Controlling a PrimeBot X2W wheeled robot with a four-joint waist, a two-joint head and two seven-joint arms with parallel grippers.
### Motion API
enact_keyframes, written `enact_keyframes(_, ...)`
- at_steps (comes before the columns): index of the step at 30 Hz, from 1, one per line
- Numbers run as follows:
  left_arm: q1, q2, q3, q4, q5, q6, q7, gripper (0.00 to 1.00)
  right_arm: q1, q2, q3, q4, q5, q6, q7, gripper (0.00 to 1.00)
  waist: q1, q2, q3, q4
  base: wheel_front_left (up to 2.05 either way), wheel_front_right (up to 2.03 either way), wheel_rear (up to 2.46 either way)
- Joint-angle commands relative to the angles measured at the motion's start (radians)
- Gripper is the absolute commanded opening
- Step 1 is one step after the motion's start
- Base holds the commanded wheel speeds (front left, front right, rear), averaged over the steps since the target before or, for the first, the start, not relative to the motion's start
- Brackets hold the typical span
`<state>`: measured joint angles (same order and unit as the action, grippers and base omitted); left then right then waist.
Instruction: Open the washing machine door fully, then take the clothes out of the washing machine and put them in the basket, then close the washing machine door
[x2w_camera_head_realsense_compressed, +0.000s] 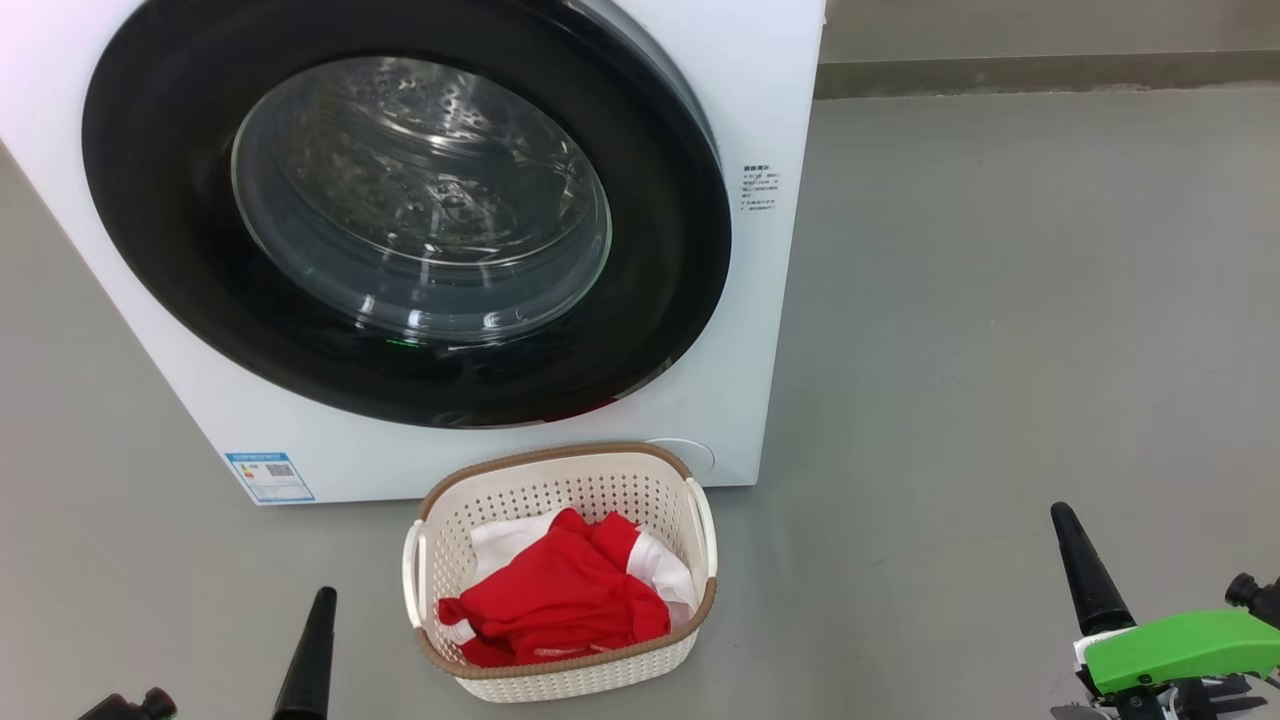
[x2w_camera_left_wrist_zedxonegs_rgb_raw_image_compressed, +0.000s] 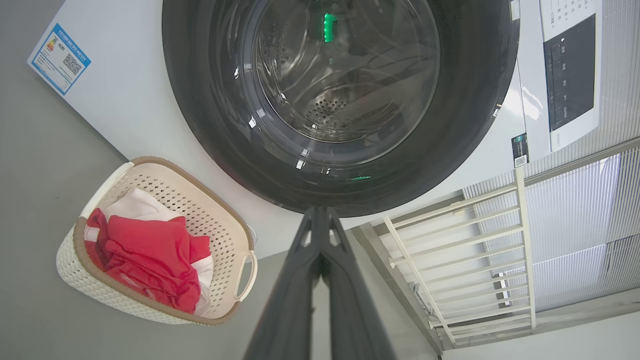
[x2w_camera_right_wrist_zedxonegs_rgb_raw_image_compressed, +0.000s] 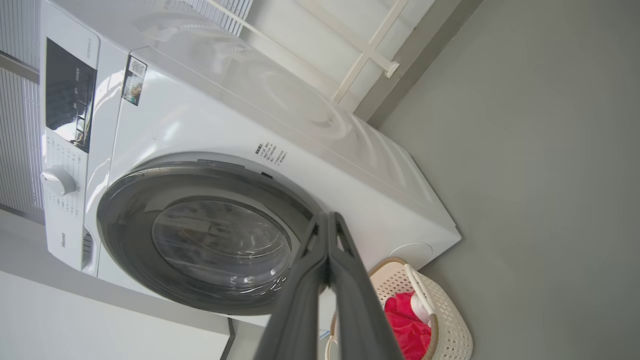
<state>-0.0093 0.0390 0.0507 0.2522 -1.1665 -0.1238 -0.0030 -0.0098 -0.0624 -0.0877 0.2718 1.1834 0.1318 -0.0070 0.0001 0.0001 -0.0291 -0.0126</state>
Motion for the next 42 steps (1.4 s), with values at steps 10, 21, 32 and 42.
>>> enact_keyframes(10,-0.062,0.009,0.037,-0.017,-0.130,-0.005,0.034,0.00,-0.066,-0.004,-0.003,-0.027,0.123,0.000,0.036,0.00,-0.0001,-0.0001,0.009,0.003,0.00,0.00,0.00)
enact_keyframes(21,-0.076,0.010,0.047,-0.013,-0.249,-0.006,0.065,0.00,-0.078,0.002,-0.012,-0.027,0.239,-0.001,0.068,0.00,-0.0001,-0.0001,0.018,0.007,0.00,0.00,0.00)
enact_keyframes(32,-0.090,0.011,0.057,-0.009,-0.368,-0.007,0.097,0.00,-0.091,0.008,-0.021,-0.027,0.354,-0.001,0.100,0.00,-0.0001,-0.0001,0.027,0.010,0.00,0.00,0.00)
enact_keyframes(42,-0.099,0.011,0.063,-0.007,-0.442,-0.007,0.116,0.00,-0.098,0.012,-0.026,-0.027,0.425,-0.001,0.120,0.00,-0.0001,-0.0001,0.032,0.013,0.00,0.00,0.00)
